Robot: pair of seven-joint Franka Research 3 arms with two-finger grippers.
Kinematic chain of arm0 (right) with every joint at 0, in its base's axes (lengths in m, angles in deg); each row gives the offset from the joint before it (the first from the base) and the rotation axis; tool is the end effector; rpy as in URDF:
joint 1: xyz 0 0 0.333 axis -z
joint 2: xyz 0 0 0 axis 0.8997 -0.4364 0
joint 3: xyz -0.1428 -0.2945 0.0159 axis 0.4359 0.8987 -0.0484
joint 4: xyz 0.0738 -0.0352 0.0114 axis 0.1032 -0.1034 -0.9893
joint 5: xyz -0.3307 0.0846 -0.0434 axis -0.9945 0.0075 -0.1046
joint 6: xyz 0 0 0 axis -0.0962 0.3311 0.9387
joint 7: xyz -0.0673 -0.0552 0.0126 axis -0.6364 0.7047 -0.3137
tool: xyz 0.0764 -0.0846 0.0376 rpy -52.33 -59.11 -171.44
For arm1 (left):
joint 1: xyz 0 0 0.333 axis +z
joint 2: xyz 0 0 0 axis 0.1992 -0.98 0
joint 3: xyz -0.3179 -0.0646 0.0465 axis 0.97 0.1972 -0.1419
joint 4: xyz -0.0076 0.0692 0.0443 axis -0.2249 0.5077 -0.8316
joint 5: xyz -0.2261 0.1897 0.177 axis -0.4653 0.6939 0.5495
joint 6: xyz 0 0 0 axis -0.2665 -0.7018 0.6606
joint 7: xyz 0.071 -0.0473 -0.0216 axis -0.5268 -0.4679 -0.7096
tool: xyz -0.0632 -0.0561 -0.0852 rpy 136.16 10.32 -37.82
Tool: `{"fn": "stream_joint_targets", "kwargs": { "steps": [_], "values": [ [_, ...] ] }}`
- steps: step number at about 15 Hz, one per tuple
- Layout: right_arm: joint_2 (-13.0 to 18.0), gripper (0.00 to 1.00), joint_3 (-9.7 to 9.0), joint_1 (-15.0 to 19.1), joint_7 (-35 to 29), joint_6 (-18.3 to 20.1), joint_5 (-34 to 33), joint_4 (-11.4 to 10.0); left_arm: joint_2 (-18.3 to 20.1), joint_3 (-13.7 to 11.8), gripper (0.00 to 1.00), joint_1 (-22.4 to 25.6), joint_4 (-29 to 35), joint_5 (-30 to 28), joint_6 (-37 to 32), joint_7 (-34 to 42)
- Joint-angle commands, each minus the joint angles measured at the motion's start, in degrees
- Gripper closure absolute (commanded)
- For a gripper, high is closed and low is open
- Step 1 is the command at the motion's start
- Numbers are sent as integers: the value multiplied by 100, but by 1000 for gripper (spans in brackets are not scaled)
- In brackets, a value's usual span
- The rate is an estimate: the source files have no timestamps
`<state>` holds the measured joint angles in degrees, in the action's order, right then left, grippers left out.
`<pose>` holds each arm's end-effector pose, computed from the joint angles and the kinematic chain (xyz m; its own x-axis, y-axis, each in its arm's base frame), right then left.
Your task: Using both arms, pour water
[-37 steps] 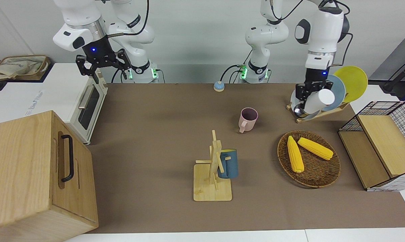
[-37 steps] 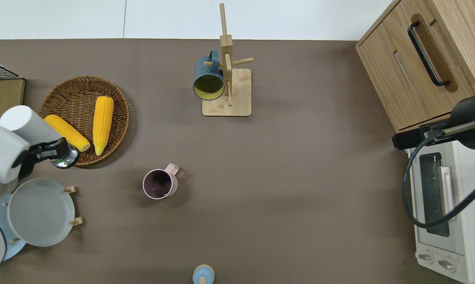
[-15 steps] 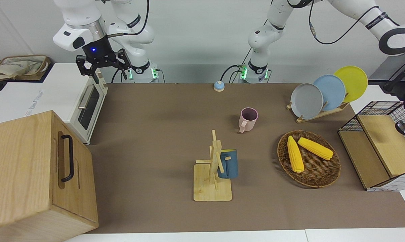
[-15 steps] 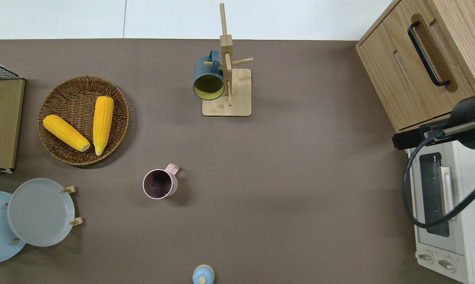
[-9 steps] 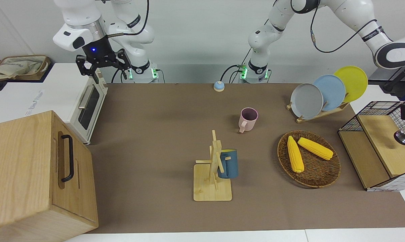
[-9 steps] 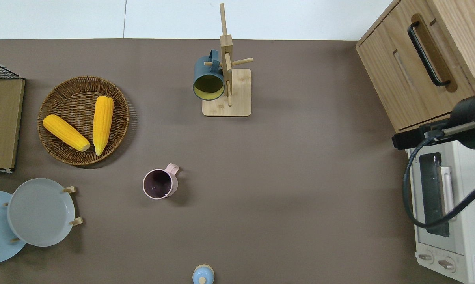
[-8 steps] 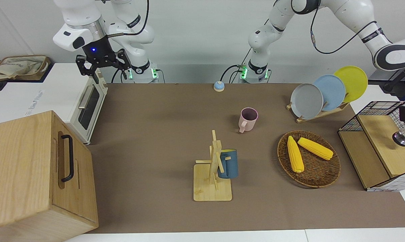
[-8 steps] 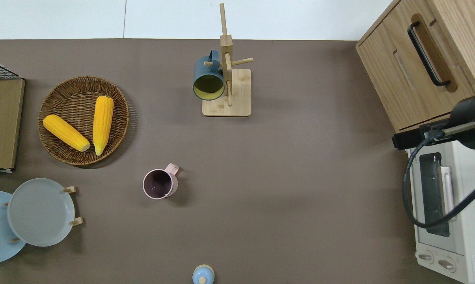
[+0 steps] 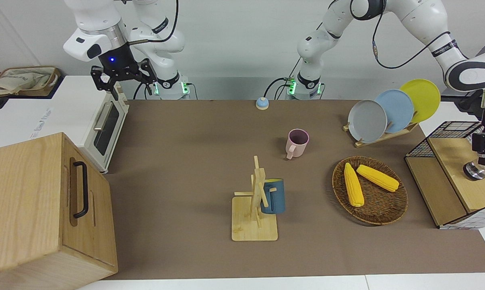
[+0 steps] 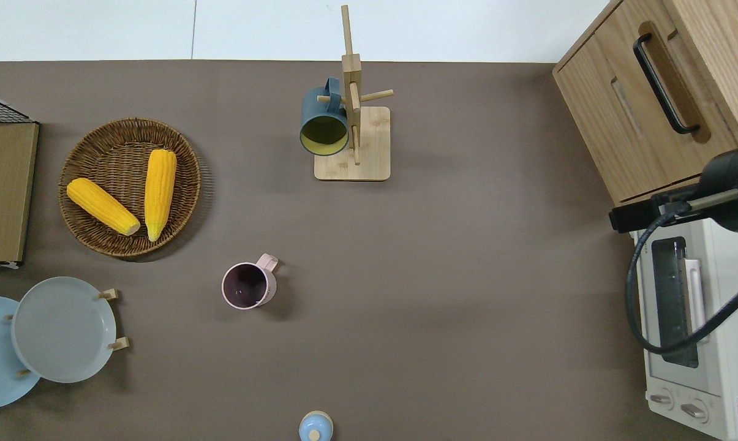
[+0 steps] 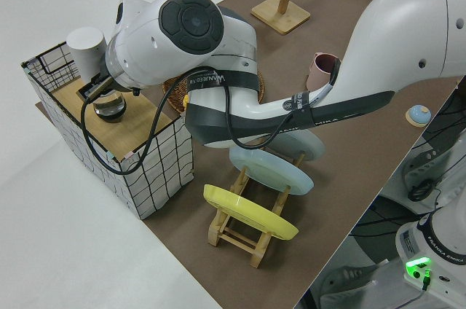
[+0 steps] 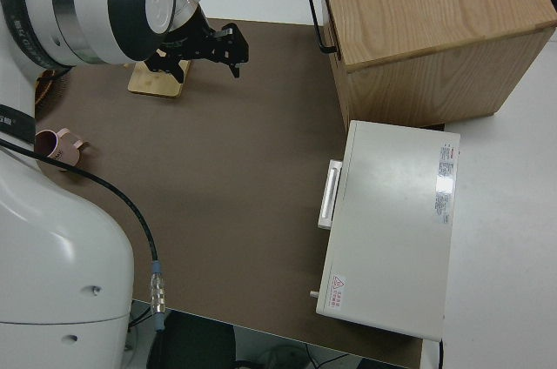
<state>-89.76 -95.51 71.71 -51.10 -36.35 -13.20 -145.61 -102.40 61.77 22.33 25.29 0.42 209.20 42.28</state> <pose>0.5062 0.0488 0.6612 0.9822 0.1865 0.0219 0.1868 -0.9823 -0.0119 0.5803 0.3394 0.5079 0.7384 0.0565 0.6719 0.0604 -0.9980 0.0175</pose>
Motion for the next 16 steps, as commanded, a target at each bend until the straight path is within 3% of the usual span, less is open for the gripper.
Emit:
{"fn": "stream_joint_targets", "kwargs": {
  "steps": [1,2,3,12,16],
  "values": [
    [51,9,-18,15,20,53,-47,-39,-72,40,507,2,-226,-140,99,158],
    [51,9,-18,15,20,53,-47,-39,-72,40,382,2,-226,-132,99,158],
    [51,9,-18,15,20,53,-47,-39,-72,40,33,2,-226,-123,107,158],
    [51,9,-18,15,20,53,-55,-39,-28,14,2,45,-270,-96,-41,71],
    [51,9,-18,15,20,53,-55,-39,60,-180,2,37,-349,438,-822,-507]
  ]
}}
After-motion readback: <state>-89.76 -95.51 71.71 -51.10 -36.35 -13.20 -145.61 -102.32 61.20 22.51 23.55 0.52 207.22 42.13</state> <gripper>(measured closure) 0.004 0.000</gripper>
